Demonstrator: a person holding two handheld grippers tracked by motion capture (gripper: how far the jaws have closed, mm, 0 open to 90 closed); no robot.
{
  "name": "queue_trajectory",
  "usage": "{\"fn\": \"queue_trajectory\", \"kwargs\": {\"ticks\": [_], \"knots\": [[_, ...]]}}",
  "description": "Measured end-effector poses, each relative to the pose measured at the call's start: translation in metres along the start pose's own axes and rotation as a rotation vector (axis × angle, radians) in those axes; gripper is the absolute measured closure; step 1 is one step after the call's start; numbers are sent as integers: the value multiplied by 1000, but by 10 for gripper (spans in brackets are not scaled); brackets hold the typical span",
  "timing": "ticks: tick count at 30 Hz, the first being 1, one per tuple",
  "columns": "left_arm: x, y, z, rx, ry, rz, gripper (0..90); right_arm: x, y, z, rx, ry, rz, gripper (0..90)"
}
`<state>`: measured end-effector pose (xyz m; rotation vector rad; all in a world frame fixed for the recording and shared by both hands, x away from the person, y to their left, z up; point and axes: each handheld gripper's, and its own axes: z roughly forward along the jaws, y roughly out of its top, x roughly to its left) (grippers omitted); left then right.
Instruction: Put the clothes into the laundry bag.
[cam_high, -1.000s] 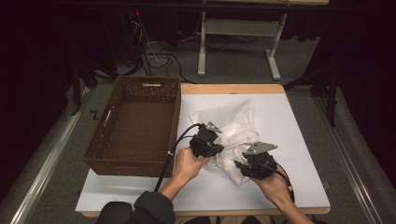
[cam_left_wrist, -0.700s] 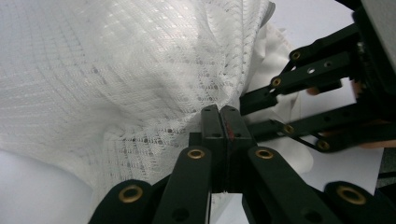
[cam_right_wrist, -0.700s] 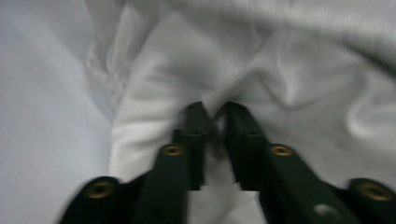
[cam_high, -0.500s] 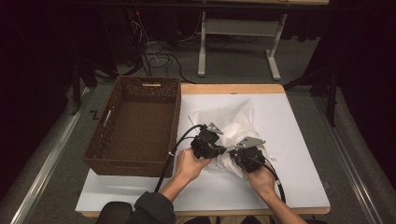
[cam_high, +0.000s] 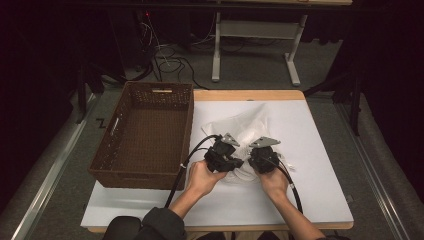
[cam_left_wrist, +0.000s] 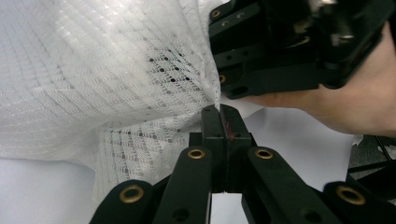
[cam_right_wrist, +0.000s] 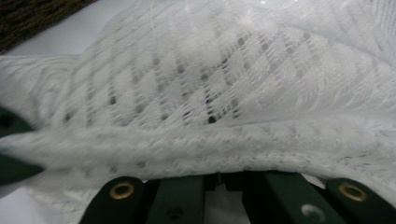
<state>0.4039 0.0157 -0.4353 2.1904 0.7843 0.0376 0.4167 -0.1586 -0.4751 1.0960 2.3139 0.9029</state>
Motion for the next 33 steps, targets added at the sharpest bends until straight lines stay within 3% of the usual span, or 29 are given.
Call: {"fn": "queue_trajectory", "kwargs": {"ticks": [4, 6, 9, 12, 16, 24, 33], "knots": [[1, 0, 3, 8, 29, 0, 893, 2, -2, -10, 11, 31, -14, 752], [1, -1, 4, -1, 33, -10, 892, 4, -5, -19, 25, 38, -46, 671], [4, -2, 4, -2, 34, -20, 890, 3, -13, -36, 32, 39, -93, 638], [6, -3, 4, -12, 30, -35, 889, -4, -24, -52, 24, 42, -96, 616], [6, -3, 5, -8, 36, -32, 889, -20, -38, -65, 24, 22, -65, 610], [7, -4, 5, -6, 40, -35, 888, -53, -48, -67, 49, -59, 7, 630], [7, -4, 3, -23, 46, -40, 889, -70, -60, -55, 107, -56, 79, 614]]}}
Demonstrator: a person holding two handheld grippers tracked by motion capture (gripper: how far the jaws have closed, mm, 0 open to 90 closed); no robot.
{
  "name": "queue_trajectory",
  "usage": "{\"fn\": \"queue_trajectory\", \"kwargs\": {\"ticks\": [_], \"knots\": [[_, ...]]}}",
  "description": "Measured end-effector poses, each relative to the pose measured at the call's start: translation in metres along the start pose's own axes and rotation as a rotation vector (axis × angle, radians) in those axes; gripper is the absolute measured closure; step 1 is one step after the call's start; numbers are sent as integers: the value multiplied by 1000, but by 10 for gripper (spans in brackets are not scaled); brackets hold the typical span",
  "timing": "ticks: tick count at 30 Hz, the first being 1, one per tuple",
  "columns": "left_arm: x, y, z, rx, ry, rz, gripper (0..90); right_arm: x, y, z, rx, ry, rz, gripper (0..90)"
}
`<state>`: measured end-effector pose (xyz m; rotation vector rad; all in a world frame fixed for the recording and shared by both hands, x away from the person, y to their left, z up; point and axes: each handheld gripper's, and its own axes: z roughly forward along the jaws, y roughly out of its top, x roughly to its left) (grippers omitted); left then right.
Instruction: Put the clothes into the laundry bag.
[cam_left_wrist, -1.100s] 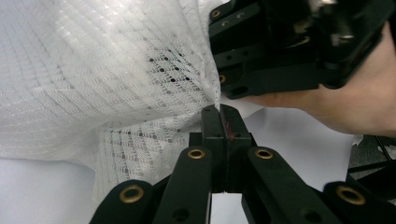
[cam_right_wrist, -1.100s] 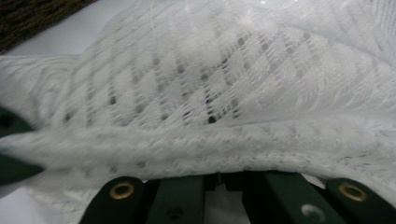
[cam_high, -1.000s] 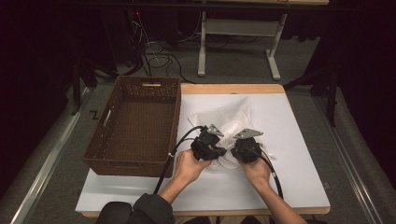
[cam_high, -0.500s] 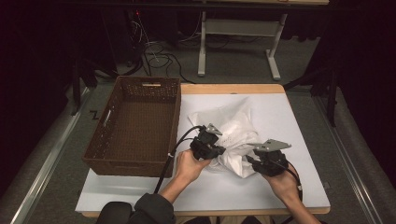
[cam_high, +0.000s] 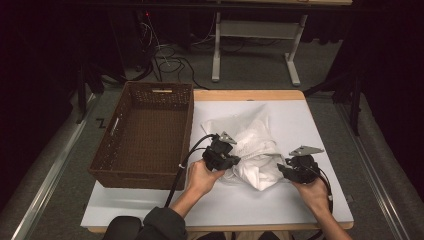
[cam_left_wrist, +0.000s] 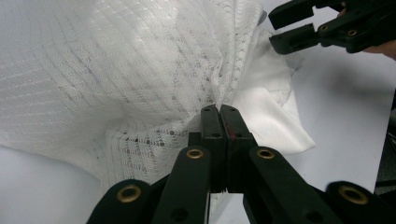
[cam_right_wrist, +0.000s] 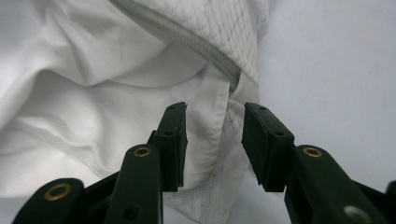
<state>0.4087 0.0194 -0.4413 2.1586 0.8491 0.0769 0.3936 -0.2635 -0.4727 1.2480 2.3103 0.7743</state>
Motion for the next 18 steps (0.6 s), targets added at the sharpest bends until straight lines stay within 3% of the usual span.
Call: {"fn": "queue_trajectory", "kwargs": {"ticks": [4, 8, 13, 18], "knots": [[-1, 0, 1, 5, -4, 8, 889, 0, 1, 12, 50, 26, 1, 668], [-1, 1, 1, 5, -5, 7, 888, 0, 4, 20, 67, 34, 5, 867], [-1, 1, 2, 5, -9, 8, 889, 10, 11, 8, 18, 67, -32, 884], [-6, 3, 4, 13, -24, 19, 891, 25, 25, -1, -28, 84, -99, 900]]}}
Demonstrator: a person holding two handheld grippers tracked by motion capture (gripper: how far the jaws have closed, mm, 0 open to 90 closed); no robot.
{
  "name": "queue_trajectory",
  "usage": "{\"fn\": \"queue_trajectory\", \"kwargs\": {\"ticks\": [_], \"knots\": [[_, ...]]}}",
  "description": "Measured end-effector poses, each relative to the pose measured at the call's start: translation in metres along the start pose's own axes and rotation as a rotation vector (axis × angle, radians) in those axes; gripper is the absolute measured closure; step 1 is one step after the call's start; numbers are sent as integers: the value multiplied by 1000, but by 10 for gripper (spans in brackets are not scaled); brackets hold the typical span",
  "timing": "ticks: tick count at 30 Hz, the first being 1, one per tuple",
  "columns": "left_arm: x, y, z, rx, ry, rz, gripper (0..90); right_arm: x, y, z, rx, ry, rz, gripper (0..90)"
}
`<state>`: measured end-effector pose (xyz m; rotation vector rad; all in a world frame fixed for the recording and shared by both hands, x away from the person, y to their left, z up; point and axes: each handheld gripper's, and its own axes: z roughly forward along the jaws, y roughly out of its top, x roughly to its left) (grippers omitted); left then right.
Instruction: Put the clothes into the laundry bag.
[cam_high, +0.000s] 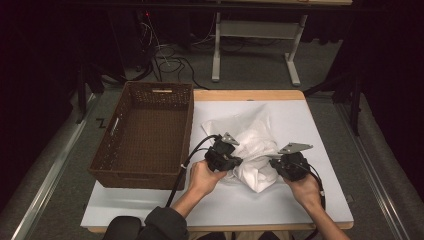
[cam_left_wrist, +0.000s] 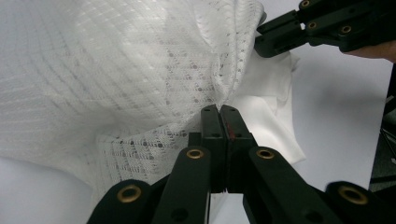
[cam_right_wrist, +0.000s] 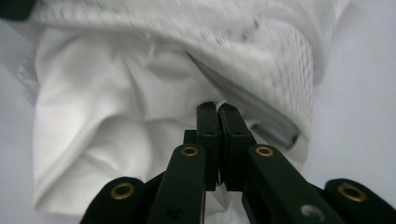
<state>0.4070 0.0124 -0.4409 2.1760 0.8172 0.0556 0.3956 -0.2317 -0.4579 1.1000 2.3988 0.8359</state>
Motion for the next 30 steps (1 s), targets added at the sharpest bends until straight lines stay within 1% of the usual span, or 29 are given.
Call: {"fn": "queue_trajectory", "kwargs": {"ticks": [2, 5, 6, 7, 8, 9, 10, 11, 12, 13, 15, 16, 19, 23, 26, 28, 30], "knots": [[-2, 1, 0, 2, -7, 11, 894, 2, 6, 3, -7, -9, -8, 900], [-3, 2, -1, 5, -19, 22, 896, -1, 12, 13, -34, -10, 36, 900], [-3, 2, -1, 6, -20, 25, 897, -1, 14, 17, -41, -19, 53, 900], [-3, 2, -1, 7, -22, 24, 897, -1, 15, 23, -44, -30, 59, 900], [-3, 2, -1, 8, -25, 22, 897, -1, 15, 30, -33, -52, 59, 900], [-3, 2, -1, 9, -25, 22, 897, -1, 15, 37, -11, -58, 57, 900], [-3, 3, -1, 11, -21, 22, 897, -1, 15, 44, 3, -49, 60, 900], [-3, 3, -1, 8, -18, 21, 897, 1, 14, 48, 11, -49, 52, 899], [-2, 3, -1, 6, -16, 22, 896, 2, 14, 48, 9, -56, 48, 883], [-1, 3, -1, 5, -13, 18, 896, 2, 13, 46, -6, -54, 53, 838], [0, 3, -2, -2, -7, 8, 895, 1, 12, 37, -16, -43, 61, 776], [1, 4, -2, -2, -5, 7, 894, 1, 11, 32, -21, -42, 61, 765], [1, 4, -1, 3, 1, 7, 894, 3, 6, 9, -21, -20, 31, 712], [1, 4, 3, 11, 3, 3, 893, 10, -6, -13, -25, 19, -4, 678], [2, 4, 6, 15, 6, -5, 893, 16, -14, -18, -15, 52, -17, 652], [2, 4, 7, 19, 6, -8, 892, 21, -17, -17, 1, 73, -31, 639], [3, 5, 8, 19, 8, -12, 892, 26, -18, -14, 25, 101, -34, 611]]}}
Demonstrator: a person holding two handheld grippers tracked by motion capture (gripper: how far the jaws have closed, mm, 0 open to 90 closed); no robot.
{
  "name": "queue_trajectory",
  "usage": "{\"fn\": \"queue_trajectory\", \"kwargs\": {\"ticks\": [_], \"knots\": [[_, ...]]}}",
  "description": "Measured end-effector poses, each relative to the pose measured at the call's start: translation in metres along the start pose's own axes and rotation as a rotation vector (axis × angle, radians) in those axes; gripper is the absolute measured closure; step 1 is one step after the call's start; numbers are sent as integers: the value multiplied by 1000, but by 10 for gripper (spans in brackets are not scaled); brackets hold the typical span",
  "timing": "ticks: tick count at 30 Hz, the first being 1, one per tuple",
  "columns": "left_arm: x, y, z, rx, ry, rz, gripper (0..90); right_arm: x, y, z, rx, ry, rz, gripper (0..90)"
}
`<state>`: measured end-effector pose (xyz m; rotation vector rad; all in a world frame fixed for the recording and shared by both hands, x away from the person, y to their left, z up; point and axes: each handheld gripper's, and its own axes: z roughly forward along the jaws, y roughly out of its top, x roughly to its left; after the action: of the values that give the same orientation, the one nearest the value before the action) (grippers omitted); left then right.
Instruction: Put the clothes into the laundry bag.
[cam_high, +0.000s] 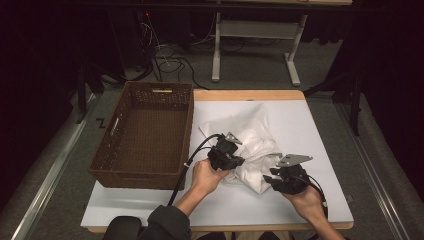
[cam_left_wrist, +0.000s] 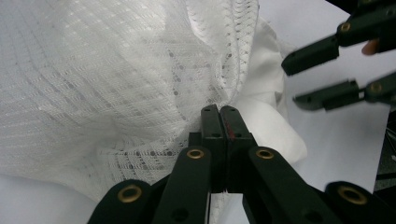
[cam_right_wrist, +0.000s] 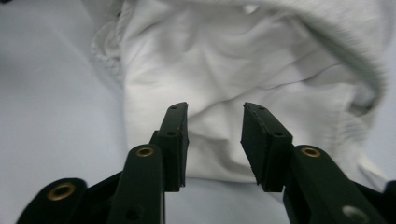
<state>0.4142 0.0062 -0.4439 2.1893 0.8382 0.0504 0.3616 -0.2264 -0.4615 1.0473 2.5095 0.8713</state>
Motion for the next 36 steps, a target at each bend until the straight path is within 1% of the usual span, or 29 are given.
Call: {"fn": "queue_trajectory", "kwargs": {"ticks": [1, 3, 5, 7, 8, 9, 10, 11, 12, 13, 14, 15, 16, 17, 19, 21, 22, 23, 24, 25, 26, 29, 31, 32, 33, 34, 36], "knots": [[1, 0, 0, 2, -3, -1, 892, 2, 0, 3, 2, 10, -2, 599], [2, 0, 0, -1, -4, -7, 892, 6, 0, 12, 24, 33, -13, 568], [2, 0, 0, -3, -4, -11, 892, 9, 1, 20, 46, 39, -19, 554], [2, 1, 0, -2, -6, -12, 891, 10, 3, 29, 64, 42, -15, 561], [2, 1, 0, -2, -7, -11, 892, 11, 4, 33, 77, 40, -16, 580], [2, 1, 0, -1, -8, -8, 892, 11, 5, 37, 92, 43, -12, 627], [1, 1, 0, -1, -9, -6, 892, 11, 6, 40, 101, 42, -15, 662], [1, 1, 0, -1, -10, -5, 892, 12, 7, 44, 113, 43, -19, 723], [1, 1, 0, -1, -13, -4, 892, 14, 7, 46, 119, 41, -26, 765], [1, 1, 0, -2, -12, -4, 892, 14, 8, 47, 111, 41, -33, 831], [1, 1, 0, -3, -14, -6, 892, 15, 9, 46, 99, 33, -39, 878], [1, 1, 0, -5, -22, -10, 892, 15, 10, 45, 77, 28, -45, 894], [1, 1, 0, -7, -27, -14, 892, 14, 11, 43, 51, 27, -40, 899], [1, 1, 0, -7, -27, -9, 893, 13, 13, 41, 34, 21, -28, 900], [-1, 1, 0, 0, -27, 7, 894, 10, 17, 37, 1, 5, -24, 900], [-2, 1, 0, 4, -25, 18, 894, 9, 22, 34, -23, -10, -20, 900], [-3, 1, 0, 3, -28, 17, 895, 7, 25, 33, -42, -22, -17, 900], [-3, 1, -1, 4, -30, 20, 895, 5, 28, 33, -51, -22, -14, 900], [-4, 2, -2, -3, -33, 23, 896, 4, 31, 32, -61, -31, 2, 900], [-5, 2, -3, -3, -40, 27, 896, 2, 33, 32, -68, -41, 6, 900], [-6, 2, -4, -10, -47, 30, 897, 1, 36, 33, -75, -52, 13, 900], [-12, 5, -6, -9, -65, 58, 898, -3, 41, 39, -84, -85, 27, 900], [-15, 6, -7, -11, -77, 66, 898, -6, 44, 45, -101, -108, 39, 900], [-15, 7, -7, -11, -81, 68, 898, -7, 45, 47, -106, -115, 54, 900], [-15, 7, -7, -10, -93, 65, 898, -8, 46, 49, -112, -119, 71, 900], [-15, 7, -6, -11, -92, 65, 899, -9, 47, 51, -118, -131, 84, 900], [-16, 7, -5, -5, -91, 70, 899, -11, 48, 55, -125, -152, 94, 900]]}}
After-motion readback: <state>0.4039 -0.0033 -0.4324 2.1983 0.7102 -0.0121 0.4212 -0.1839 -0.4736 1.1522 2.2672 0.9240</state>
